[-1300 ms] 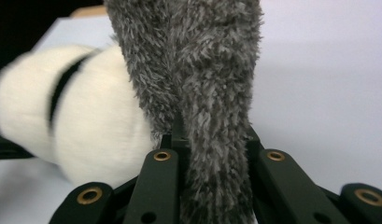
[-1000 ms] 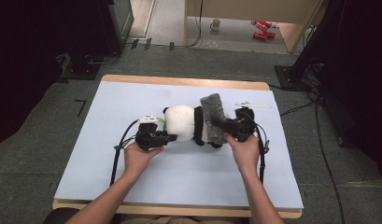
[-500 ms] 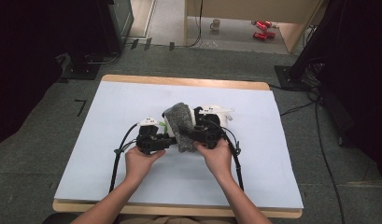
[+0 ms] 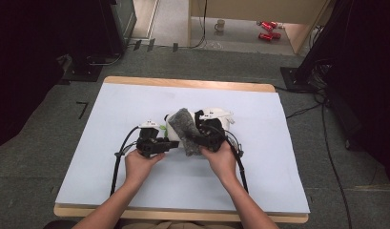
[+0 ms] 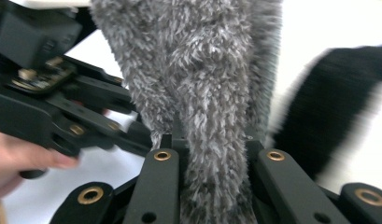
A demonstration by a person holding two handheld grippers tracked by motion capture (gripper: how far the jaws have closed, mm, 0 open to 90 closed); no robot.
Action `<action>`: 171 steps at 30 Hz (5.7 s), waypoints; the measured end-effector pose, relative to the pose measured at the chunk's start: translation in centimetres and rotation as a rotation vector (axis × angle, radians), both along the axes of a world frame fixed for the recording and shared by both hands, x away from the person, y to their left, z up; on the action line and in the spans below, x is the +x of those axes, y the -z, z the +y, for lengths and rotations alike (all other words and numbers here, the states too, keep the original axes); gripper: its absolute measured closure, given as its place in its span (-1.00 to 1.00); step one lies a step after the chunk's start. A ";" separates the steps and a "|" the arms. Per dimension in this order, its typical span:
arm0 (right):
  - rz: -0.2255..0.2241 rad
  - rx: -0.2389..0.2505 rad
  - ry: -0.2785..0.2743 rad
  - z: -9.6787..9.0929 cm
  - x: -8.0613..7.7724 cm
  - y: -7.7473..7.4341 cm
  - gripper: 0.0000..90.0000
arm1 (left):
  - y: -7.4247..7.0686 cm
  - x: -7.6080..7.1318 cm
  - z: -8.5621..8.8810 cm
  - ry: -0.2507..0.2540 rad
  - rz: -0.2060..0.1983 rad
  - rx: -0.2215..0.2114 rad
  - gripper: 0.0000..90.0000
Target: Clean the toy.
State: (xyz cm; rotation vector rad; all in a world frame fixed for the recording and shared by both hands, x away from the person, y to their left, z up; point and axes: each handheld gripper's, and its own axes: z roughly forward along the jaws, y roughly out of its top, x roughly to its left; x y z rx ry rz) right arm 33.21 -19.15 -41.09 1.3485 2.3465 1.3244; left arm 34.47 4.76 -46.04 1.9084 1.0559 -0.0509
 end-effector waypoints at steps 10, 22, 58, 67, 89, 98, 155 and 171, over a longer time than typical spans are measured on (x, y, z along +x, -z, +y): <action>0.064 0.048 0.045 -2.9 0.7 0.1 0.71 | 0.1 0.8 0.6 0.025 -0.025 -0.006 0.43; 0.068 0.106 0.123 -6.6 0.8 -0.4 0.72 | 0.1 1.6 0.9 0.036 -0.032 -0.013 0.43; 0.176 0.053 0.331 -14.2 1.4 2.9 0.70 | 0.9 2.4 1.5 0.040 -0.019 -0.027 0.43; 0.079 0.149 0.269 -13.8 0.2 -1.1 0.69 | -0.2 1.2 0.9 0.096 0.015 -0.006 0.49; 0.100 0.126 0.134 -10.2 -0.1 0.0 0.68 | 0.3 -0.6 2.0 0.077 -0.095 0.022 0.06; 0.084 0.098 0.156 -9.5 0.6 -0.5 0.68 | -0.5 -0.5 3.2 0.096 -0.141 0.030 -0.11; 0.003 0.137 0.072 -4.2 0.7 -5.4 0.70 | -2.0 1.6 1.1 0.056 -0.090 -0.013 0.42; 0.126 0.091 -0.058 1.1 0.2 -1.1 0.70 | -2.1 0.4 0.5 0.068 -0.012 -0.018 0.37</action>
